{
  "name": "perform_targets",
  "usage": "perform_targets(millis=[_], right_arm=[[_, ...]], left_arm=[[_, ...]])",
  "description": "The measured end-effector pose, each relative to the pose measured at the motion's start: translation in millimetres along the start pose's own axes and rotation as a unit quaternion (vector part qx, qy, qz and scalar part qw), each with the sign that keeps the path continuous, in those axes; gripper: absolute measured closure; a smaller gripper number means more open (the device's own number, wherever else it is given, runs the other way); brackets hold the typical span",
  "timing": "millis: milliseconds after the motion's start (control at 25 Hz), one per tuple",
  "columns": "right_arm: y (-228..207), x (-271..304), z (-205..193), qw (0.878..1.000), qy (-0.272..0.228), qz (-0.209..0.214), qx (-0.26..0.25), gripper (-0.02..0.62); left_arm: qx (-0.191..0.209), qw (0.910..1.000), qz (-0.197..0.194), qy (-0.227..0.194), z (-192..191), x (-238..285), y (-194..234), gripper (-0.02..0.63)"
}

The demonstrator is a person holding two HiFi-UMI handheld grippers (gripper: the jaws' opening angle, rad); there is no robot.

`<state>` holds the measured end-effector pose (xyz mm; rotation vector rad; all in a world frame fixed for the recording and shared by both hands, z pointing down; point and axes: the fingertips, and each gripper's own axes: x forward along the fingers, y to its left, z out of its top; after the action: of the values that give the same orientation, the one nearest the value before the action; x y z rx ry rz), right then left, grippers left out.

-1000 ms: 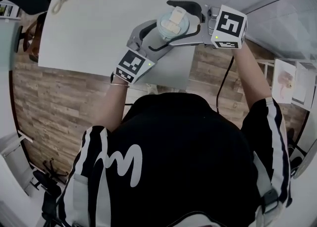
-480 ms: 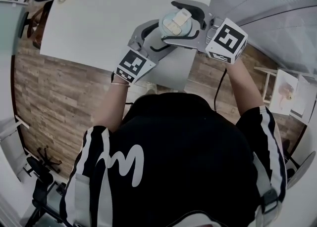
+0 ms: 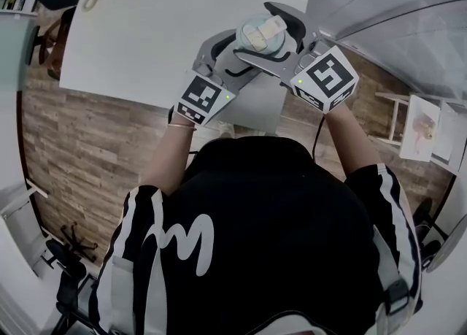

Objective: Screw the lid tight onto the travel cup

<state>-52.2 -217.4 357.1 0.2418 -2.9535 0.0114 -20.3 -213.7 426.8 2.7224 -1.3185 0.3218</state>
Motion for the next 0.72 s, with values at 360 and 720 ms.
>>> perform_targets(millis=[360,720], right_arm=[[-6.8,-2.5,-1.4,0.992,-0.001,-0.122,0.02,0.15],[-14.6,-7.8,-2.0,0.97,-0.002,-0.238,0.037,0.152]], left_arm=[[0.002,0.9999,-0.013,-0.002,-0.3,-1.2,-1.4,0.267],[0.005,0.9997,-0.023,-0.004,0.0,-0.5,-1.2,0.267]])
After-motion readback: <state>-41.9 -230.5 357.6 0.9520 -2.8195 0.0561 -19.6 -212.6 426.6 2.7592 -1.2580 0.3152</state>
